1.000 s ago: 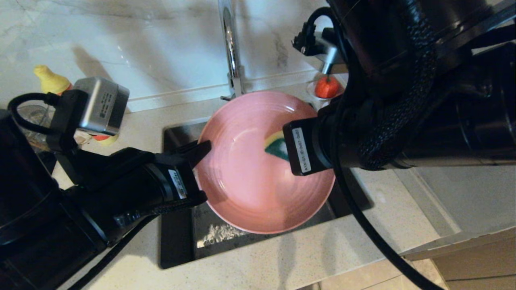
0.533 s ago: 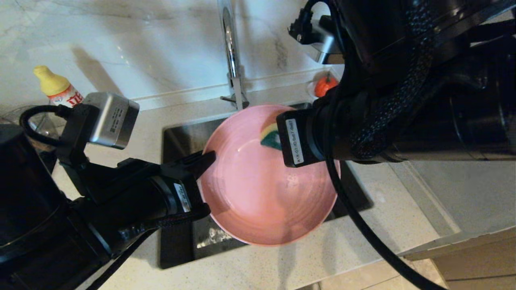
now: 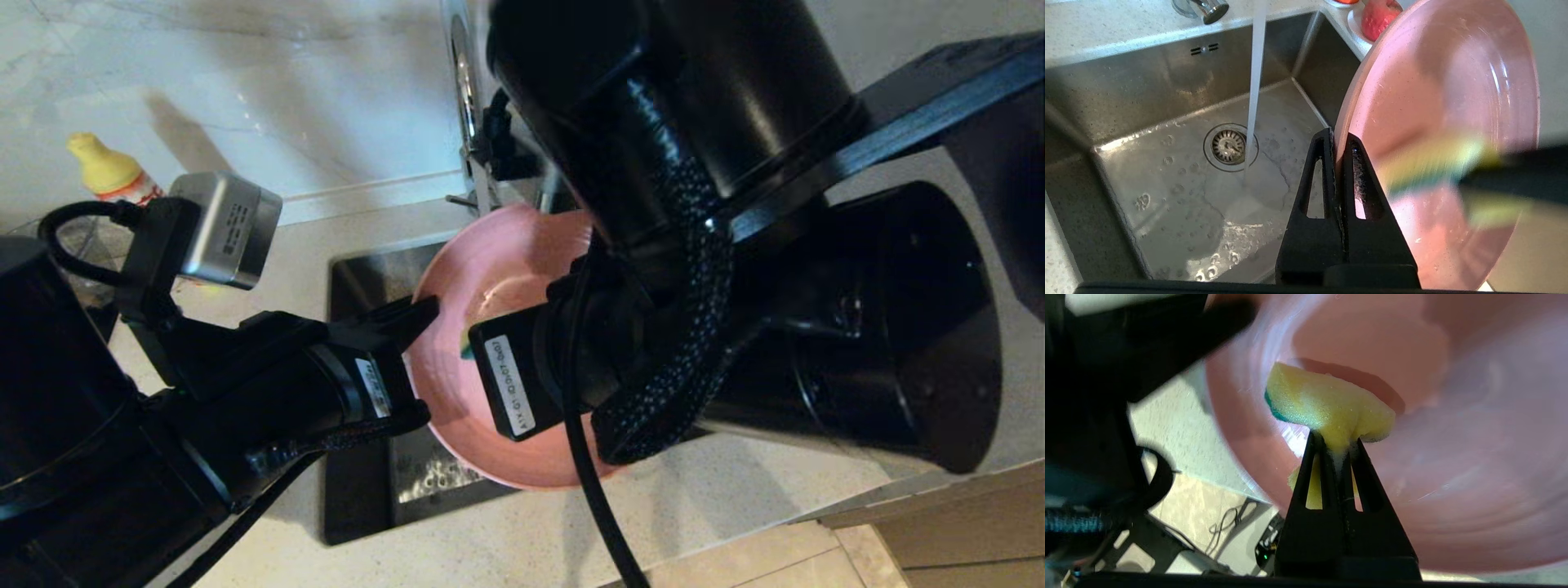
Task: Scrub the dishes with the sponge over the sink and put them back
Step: Wipe the plate
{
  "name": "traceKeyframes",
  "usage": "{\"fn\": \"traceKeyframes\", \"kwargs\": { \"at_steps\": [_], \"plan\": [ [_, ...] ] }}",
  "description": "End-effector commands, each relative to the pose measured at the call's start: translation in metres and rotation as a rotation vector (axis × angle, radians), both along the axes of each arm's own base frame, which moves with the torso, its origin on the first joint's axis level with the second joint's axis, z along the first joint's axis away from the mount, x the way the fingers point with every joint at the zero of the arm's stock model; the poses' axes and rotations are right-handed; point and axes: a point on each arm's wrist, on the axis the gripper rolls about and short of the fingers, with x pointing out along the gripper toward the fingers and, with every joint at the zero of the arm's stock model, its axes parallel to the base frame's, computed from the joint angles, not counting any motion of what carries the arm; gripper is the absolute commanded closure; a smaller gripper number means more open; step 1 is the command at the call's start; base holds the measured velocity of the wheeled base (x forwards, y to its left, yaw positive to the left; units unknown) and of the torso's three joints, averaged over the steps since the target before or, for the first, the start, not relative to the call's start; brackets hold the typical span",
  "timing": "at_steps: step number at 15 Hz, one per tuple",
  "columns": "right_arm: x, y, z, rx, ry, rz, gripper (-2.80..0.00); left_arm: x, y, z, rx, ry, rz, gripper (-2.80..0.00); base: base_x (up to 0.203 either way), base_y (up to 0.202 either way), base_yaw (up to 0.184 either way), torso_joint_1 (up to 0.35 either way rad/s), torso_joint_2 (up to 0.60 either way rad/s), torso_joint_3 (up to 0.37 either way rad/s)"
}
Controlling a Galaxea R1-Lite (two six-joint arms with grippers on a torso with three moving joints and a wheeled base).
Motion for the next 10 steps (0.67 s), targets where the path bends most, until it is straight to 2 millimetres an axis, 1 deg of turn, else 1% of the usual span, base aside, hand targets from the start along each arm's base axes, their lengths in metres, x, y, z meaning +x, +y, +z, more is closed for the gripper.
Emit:
{"fn": "traceKeyframes", "kwargs": {
  "at_steps": [1,6,10],
  "plan": [
    [-0.002,0.004,-0.008,-0.037,0.016,0.002,0.00,0.003,-0.002,0.006,-0.021,-0.012,0.010,0.00,0.000,0.000,0.000,0.000,0.00,0.000],
    [-0.001,-0.003,-0.007,-0.064,-0.001,-0.053,0.00,0.003,-0.001,0.015,-0.042,-0.030,0.014,0.00,0.000,0.000,0.000,0.000,0.00,0.000],
    [0.006,-0.021,-0.001,-0.061,-0.005,-0.107,0.00,0.002,0.002,0.015,-0.043,-0.030,0.019,0.00,0.000,0.000,0.000,0.000,0.00,0.000]
  ]
}}
